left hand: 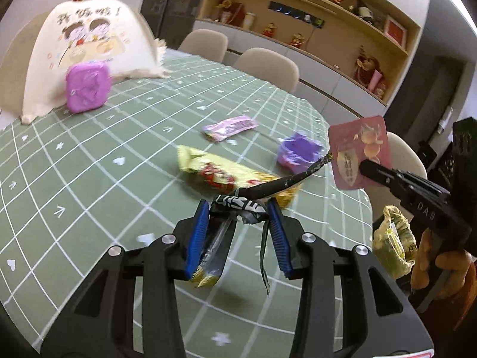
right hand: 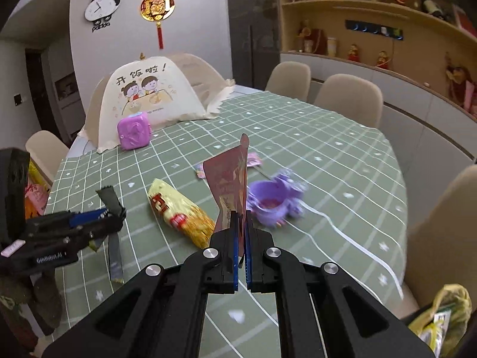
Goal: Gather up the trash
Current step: 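Carry the black-and-white wrapper and purple packet to the yellow-bagged bin and open both grippers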
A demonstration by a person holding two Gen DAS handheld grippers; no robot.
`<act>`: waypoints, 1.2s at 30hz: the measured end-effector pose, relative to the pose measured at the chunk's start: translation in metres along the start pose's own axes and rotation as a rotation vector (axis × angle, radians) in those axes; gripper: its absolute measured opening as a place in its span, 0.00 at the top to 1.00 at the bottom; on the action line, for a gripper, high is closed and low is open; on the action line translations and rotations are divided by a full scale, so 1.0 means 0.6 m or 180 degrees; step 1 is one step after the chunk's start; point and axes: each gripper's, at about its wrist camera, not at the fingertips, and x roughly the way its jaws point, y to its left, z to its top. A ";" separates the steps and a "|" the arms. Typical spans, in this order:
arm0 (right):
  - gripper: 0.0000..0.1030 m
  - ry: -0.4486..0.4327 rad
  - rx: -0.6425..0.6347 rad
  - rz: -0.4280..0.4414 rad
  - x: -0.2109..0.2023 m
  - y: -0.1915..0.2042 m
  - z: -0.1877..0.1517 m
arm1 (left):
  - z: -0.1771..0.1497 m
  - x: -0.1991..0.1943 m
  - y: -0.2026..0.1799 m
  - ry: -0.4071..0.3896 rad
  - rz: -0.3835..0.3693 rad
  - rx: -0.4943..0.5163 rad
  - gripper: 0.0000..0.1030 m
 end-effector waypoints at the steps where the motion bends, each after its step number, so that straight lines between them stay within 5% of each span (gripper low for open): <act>1: 0.95 -0.0013 0.0016 -0.0011 -0.008 -0.005 -0.006 | -0.001 -0.001 -0.010 -0.0018 0.0002 0.0027 0.63; 13: 0.95 -0.0217 0.0264 -0.0252 -0.122 -0.116 -0.093 | -0.028 0.020 -0.161 -0.0025 -0.0203 0.0348 0.63; 36: 0.95 -0.0208 0.1335 -0.1350 -0.301 -0.446 -0.355 | -0.153 0.180 -0.587 0.0379 -0.1075 0.1350 0.63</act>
